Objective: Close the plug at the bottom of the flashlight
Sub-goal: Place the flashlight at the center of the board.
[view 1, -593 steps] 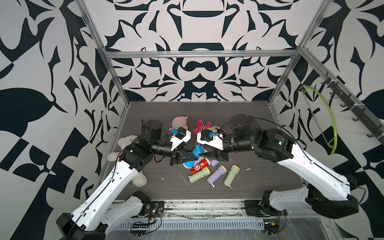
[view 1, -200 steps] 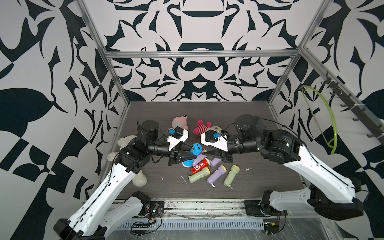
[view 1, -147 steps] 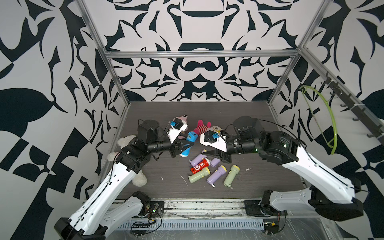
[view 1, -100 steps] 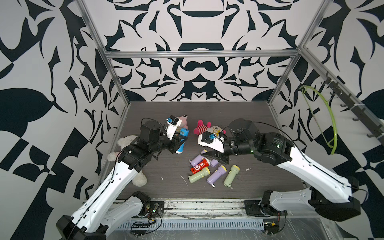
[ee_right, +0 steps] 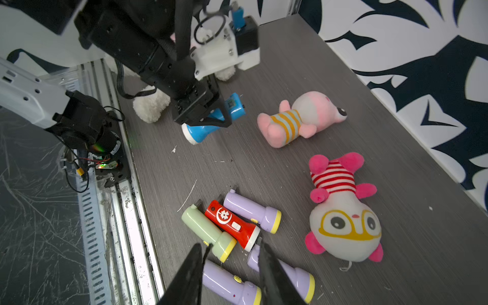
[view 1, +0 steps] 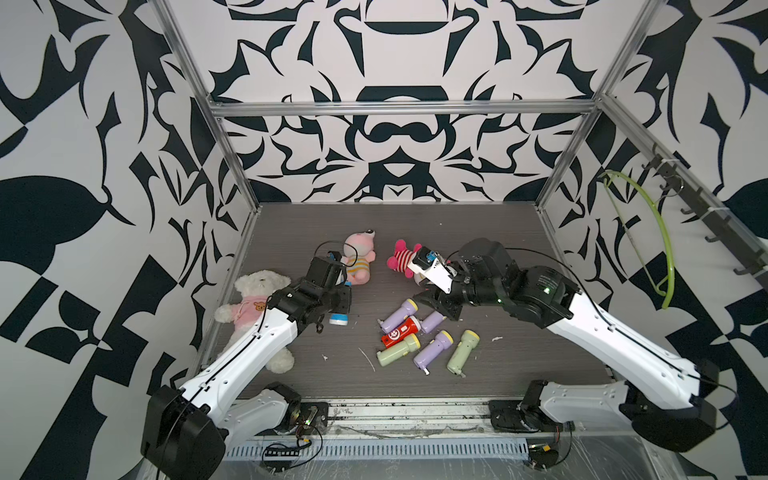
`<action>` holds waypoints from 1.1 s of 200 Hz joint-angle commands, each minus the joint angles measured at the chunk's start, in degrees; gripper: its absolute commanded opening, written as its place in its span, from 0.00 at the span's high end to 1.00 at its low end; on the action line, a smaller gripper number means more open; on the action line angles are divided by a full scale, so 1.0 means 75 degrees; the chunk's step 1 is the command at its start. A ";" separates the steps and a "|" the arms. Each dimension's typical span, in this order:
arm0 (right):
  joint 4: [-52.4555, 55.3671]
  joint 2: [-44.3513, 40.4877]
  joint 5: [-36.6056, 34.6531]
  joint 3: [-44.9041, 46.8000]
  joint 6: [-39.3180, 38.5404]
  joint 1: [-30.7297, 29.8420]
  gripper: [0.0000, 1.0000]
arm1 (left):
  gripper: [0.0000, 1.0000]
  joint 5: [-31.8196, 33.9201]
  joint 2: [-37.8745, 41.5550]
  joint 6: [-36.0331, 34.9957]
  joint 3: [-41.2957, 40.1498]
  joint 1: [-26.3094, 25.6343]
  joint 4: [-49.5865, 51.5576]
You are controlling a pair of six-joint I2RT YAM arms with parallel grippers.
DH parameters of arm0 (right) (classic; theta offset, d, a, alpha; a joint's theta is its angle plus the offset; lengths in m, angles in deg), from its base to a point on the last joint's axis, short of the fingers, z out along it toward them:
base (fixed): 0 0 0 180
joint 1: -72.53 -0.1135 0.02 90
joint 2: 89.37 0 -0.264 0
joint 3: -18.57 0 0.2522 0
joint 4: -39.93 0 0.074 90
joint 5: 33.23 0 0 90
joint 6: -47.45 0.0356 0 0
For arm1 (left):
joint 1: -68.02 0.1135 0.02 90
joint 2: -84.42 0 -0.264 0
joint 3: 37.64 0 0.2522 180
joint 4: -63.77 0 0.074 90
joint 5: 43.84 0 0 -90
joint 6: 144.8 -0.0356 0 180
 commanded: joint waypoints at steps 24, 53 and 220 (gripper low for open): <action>0.0218 -0.0732 -0.1294 0.0184 0.0982 0.0411 0.59 | 0.99 -0.0318 -0.0607 0.0489 -0.0520 0.0460 -0.0872; 0.0314 -0.0881 -0.1938 0.0496 0.1486 0.0714 0.62 | 0.97 -0.0392 -0.1144 0.0634 -0.0715 0.0496 -0.1274; 0.0818 -0.1648 -0.3141 0.1082 0.2834 0.0919 0.61 | 0.47 -0.0393 -0.2872 0.0852 -0.0767 0.0673 -0.1853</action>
